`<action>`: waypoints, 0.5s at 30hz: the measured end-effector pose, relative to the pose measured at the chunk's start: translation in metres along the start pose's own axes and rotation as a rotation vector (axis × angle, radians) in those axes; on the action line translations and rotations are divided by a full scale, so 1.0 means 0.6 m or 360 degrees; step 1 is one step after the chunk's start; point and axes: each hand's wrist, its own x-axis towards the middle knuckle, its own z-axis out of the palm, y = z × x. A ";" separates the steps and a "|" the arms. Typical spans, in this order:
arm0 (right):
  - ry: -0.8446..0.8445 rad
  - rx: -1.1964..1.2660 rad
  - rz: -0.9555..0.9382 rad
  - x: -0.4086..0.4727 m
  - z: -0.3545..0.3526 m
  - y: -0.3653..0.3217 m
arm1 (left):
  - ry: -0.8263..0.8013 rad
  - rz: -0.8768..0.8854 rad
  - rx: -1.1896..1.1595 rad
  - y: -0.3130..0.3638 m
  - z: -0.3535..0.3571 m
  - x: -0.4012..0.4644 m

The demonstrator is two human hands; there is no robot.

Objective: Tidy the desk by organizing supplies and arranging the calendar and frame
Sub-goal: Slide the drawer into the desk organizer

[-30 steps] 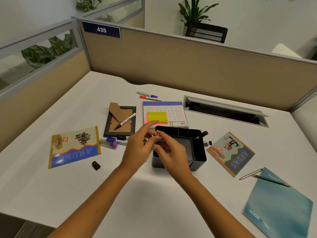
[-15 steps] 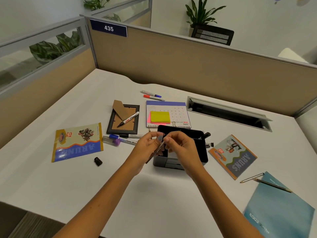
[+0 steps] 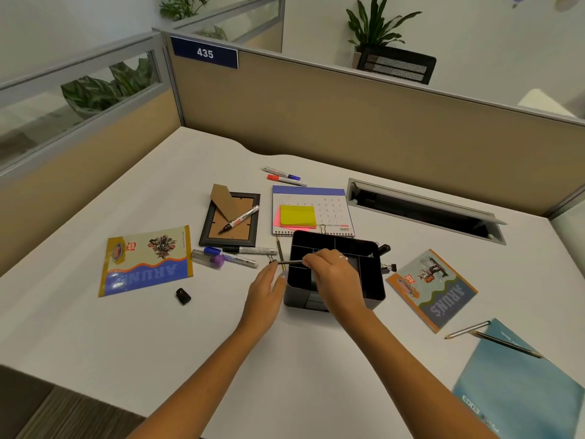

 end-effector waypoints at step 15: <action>0.0032 0.0215 0.0231 -0.030 0.021 0.032 | 0.0345 -0.0009 0.0193 -0.031 -0.012 0.036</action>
